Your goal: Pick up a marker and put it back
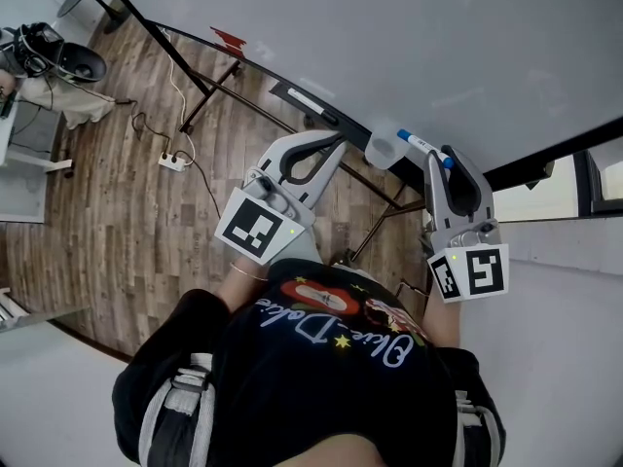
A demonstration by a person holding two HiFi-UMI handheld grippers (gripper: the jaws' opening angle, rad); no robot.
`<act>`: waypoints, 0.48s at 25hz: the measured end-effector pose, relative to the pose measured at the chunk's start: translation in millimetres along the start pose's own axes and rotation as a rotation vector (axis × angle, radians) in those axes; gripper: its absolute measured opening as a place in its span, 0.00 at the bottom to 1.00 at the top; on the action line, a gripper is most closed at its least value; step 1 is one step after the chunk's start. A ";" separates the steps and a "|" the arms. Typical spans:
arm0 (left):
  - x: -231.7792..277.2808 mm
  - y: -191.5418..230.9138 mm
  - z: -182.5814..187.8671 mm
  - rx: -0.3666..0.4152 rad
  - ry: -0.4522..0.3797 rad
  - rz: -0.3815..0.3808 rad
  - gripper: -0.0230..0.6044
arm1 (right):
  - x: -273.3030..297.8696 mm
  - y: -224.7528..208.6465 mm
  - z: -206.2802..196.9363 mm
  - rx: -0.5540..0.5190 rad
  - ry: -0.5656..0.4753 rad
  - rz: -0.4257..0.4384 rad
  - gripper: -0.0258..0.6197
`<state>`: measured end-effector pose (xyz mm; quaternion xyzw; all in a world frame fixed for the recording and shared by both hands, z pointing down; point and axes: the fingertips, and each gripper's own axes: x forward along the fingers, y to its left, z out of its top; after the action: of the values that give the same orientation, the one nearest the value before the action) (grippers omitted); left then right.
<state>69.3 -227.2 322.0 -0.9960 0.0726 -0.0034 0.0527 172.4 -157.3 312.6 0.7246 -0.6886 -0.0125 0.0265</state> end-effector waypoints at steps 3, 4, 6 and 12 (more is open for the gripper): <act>1.5 -6.2 4.2 0.008 -0.011 -0.008 0.04 | -10.8 -2.9 8.8 0.003 -0.023 -0.011 0.16; 1.8 -8.6 5.6 0.012 -0.015 -0.012 0.04 | -14.7 -3.8 11.3 0.003 -0.030 -0.015 0.16; 1.9 -14.2 7.7 0.018 -0.019 -0.019 0.04 | -23.0 -5.3 15.1 0.006 -0.041 -0.023 0.16; 0.2 -29.4 12.2 0.030 -0.025 -0.031 0.04 | -47.3 -8.1 22.6 0.020 -0.066 -0.042 0.16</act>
<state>74.0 -197.0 312.9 -0.9960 0.0564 0.0071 0.0687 176.8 -110.1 288.8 0.7383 -0.6738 -0.0298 -0.0037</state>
